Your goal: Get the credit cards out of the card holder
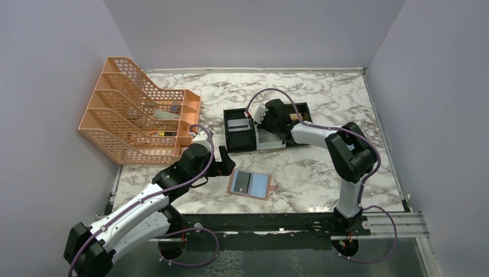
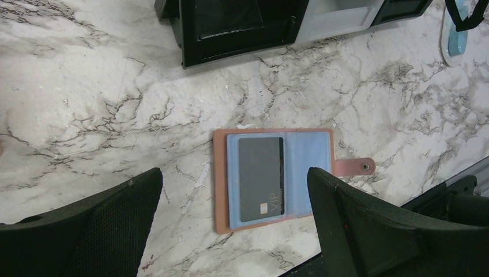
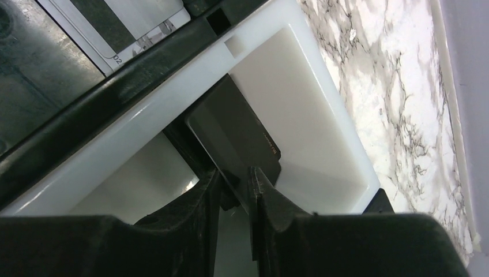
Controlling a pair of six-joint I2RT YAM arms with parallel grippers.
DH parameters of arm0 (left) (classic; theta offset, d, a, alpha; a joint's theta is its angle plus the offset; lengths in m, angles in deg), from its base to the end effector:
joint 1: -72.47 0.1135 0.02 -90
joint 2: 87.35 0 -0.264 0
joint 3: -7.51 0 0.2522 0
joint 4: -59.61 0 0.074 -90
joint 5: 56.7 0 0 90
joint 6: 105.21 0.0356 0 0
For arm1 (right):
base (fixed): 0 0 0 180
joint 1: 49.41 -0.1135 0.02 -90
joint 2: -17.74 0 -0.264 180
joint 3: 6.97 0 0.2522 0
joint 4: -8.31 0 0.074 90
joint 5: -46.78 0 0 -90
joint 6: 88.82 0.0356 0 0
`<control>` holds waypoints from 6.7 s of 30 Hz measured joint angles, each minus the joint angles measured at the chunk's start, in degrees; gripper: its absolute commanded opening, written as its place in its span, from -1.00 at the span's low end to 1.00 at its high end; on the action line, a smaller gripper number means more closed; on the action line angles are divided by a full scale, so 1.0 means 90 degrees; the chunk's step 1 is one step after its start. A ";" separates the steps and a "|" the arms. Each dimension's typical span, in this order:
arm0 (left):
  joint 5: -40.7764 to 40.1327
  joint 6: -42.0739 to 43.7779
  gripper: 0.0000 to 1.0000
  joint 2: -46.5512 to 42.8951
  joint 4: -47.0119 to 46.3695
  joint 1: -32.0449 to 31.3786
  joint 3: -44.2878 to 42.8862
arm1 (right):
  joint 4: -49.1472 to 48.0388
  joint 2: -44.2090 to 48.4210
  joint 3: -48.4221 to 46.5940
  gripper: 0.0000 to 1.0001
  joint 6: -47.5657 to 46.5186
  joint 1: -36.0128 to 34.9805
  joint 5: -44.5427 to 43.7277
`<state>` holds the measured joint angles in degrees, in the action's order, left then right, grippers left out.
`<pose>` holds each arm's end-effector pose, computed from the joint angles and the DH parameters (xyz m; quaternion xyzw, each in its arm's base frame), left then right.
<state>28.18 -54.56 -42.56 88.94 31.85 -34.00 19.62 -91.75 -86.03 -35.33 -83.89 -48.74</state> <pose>0.1361 -0.1126 0.2261 -0.0117 0.8765 -0.2782 0.3927 0.3376 0.2277 0.1618 -0.5133 0.7536 -0.0512 0.4075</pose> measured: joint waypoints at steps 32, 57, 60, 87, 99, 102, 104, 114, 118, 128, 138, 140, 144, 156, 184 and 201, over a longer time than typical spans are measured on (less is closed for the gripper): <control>0.0024 -0.0260 0.99 -0.0017 0.0063 0.0000 0.0000 | 0.0134 0.0238 -0.0136 -0.24 0.1212 0.0131 -0.0075; 0.0306 -0.0287 0.98 0.0301 -0.0109 0.0000 0.0000 | 0.2123 -0.0061 -0.0862 -0.97 0.5319 0.0131 0.0005; 0.0306 -0.0287 0.99 0.0296 -0.0109 0.0000 0.0000 | 0.2137 -0.0187 -0.0964 -0.97 0.5391 0.0131 -0.0012; 0.0306 -0.0311 0.99 0.0291 -0.0107 0.0000 0.0000 | 0.1957 -0.0614 -0.1265 -0.91 0.5491 0.0131 -0.0831; 0.0454 -0.0306 0.97 0.0389 -0.0296 0.0000 0.0032 | 0.1693 0.0452 -0.0335 -0.57 0.5484 0.0131 -0.0267; 0.0556 -0.0306 0.91 0.0505 -0.0634 0.0000 0.0177 | 0.1581 0.0920 -0.0063 -0.55 0.5530 0.0131 -0.0148; 0.0663 -0.0306 0.85 0.0668 -0.0821 0.0000 0.0257 | 0.1406 0.1287 0.0272 -0.37 0.5583 0.0131 -0.0061; 0.1171 -0.0236 0.54 0.1362 -0.1353 0.0000 0.0323 | 0.0340 0.3978 0.2754 -0.26 0.6409 0.0129 0.1304; 0.1336 -0.0248 0.45 0.1464 -0.1549 0.0000 0.0350 | -0.0384 0.4240 0.3407 -0.34 0.7004 -0.0311 0.2045; 0.1452 -0.0279 0.43 0.1542 -0.1615 0.0000 0.0352 | -0.1302 0.3585 0.3954 -0.48 0.8536 -0.2110 0.1974; 0.1596 -0.0396 0.43 0.1387 -0.1630 -0.0010 0.0741 | -0.1812 0.2606 0.3915 -0.49 0.9299 -0.2329 0.1693; 0.1596 -0.0406 0.43 0.1362 -0.1642 -0.0032 0.0784 | -0.1727 0.2404 0.3864 -0.49 0.9343 -0.2329 0.1574; 0.1596 -0.0425 0.41 0.1355 -0.1756 -0.0080 0.0814 | -0.1702 0.2208 0.3861 -0.49 0.9440 -0.2329 0.1423; 0.1591 -0.0447 0.06 0.1885 -0.2215 -0.0520 0.0814 | -0.2035 0.2220 0.4065 -0.49 0.9751 -0.2329 0.1253; 0.1037 -0.0452 -0.48 0.2392 -0.2244 -0.0712 0.0840 | -0.3121 0.1916 0.4507 -0.59 1.0574 -0.1936 0.1899; 0.0993 -0.0512 -0.52 0.2419 -0.2251 -0.0794 0.0840 | -0.2795 0.2101 0.4461 -0.55 1.0829 -0.1931 0.1350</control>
<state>37.11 -59.17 -20.79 68.68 24.70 -26.43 -5.54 -72.84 -45.88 62.13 -101.27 -36.59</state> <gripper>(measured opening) 0.245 0.250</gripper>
